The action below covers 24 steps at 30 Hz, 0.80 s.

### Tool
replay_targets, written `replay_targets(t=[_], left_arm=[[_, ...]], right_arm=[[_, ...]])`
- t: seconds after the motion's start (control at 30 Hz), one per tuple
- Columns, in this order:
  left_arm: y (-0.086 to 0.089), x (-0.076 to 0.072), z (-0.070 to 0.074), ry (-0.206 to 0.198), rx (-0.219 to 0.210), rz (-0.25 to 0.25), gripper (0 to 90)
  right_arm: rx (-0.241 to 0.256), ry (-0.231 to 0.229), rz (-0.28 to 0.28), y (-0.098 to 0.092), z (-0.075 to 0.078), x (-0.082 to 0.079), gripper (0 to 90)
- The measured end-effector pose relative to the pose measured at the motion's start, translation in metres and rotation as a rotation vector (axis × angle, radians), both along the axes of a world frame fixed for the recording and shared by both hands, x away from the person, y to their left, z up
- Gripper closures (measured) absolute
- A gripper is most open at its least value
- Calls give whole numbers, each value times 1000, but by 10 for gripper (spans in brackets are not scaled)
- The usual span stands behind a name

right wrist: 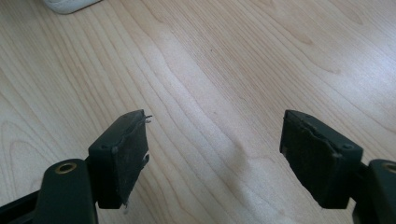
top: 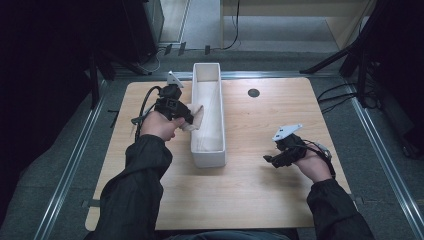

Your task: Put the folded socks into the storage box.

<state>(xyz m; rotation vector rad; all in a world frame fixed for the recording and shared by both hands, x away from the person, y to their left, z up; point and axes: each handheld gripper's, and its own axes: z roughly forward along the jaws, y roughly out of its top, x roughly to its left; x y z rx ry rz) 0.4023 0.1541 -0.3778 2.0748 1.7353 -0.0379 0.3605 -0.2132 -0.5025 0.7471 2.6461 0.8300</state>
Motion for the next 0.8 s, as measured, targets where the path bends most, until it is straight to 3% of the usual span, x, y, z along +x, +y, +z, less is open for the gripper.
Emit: replay_targets(t=[0.13, 0.33, 0.67, 0.8], left_arm=[[-7, -2, 1, -6, 2, -10, 707], [-23, -4, -10, 20, -5, -32, 706], [-49, -16, -31, 48, 55, -67, 700], [-52, -20, -44, 68, 62, -53, 695]], right_arm=[[-1, 3, -1, -1, 0, -1, 236], [-6, -3, 0, -1, 0, -2, 237], [-6, -9, 7, -1, 0, -2, 237], [-3, -6, 13, 0, 0, -3, 238]])
